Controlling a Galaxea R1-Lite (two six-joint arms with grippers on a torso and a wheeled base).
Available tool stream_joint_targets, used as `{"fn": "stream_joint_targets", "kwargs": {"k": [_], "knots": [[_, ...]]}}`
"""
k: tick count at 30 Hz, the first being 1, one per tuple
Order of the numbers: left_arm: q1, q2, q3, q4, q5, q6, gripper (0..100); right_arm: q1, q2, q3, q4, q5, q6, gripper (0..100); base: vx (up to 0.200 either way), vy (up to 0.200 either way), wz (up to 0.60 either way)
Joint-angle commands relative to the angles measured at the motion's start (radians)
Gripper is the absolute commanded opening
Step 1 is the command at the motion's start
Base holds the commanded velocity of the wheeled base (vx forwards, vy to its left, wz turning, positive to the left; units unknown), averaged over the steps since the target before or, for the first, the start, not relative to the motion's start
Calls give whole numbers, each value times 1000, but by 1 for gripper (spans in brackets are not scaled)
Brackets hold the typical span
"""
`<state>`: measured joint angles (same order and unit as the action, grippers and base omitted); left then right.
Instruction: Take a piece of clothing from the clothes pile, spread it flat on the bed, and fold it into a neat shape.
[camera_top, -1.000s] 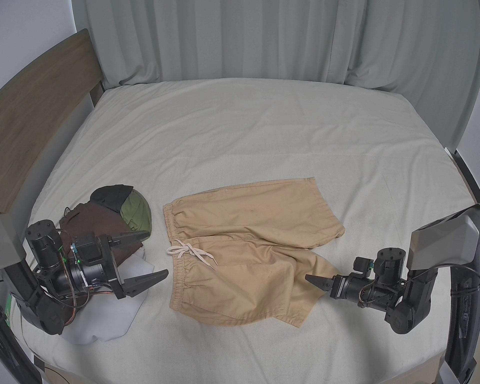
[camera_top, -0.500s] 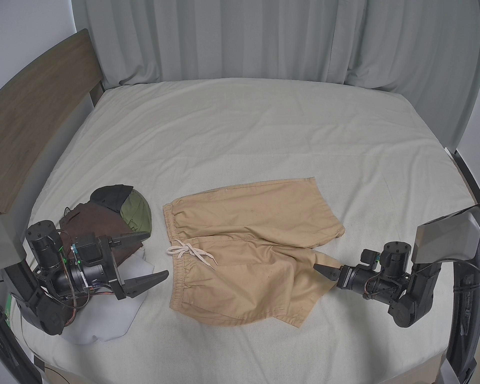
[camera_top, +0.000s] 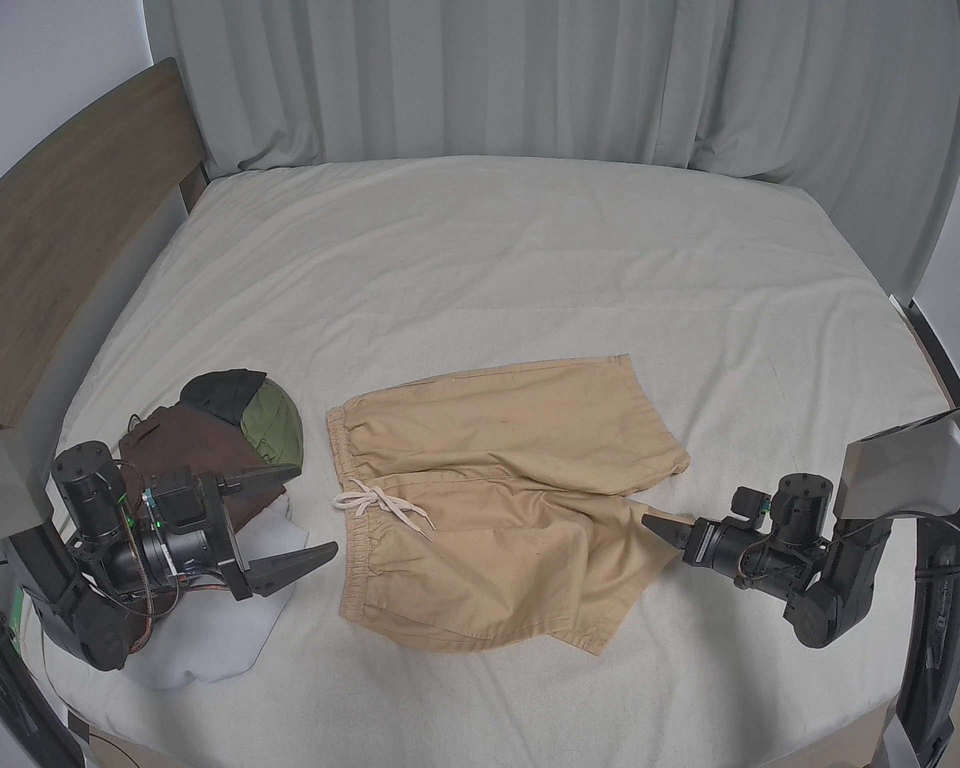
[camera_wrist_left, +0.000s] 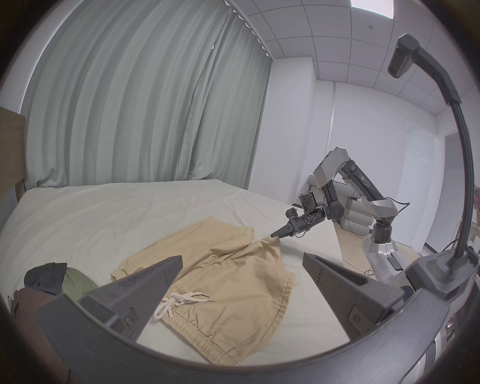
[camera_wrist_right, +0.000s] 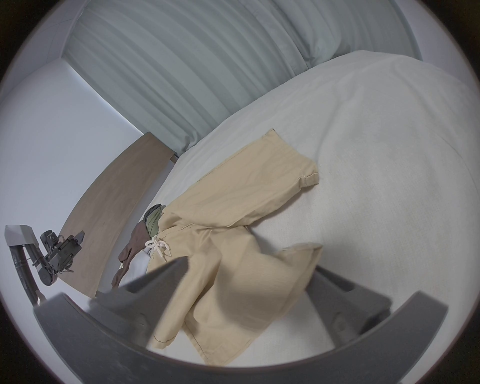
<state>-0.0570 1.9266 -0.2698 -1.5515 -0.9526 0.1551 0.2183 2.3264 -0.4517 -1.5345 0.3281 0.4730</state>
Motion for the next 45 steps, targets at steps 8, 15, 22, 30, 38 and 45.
{"fn": "stream_joint_targets", "kwargs": {"k": [8,15,22,30,38,45], "knots": [[0,0,0,-1,0,0,100,-40,4,-58,-7,0,-20,0,0,0,0],[0,0,0,-1,0,0,100,-60,5,-84,-6,-1,-27,0,0,0,0],[0,-1,-2,-1,-2,0,100,-85,54,-142,-7,-3,-91,0,0,0,0],[2,-1,-2,-1,-2,0,100,-76,107,-231,-9,-72,-93,0,0,0,0],[3,0,-5,-1,-3,-2,100,-68,108,-243,-10,-72,-89,0,0,0,0],[2,2,-5,1,-3,-2,100,-65,97,-237,-10,-70,-93,100,0,0,0]]}}
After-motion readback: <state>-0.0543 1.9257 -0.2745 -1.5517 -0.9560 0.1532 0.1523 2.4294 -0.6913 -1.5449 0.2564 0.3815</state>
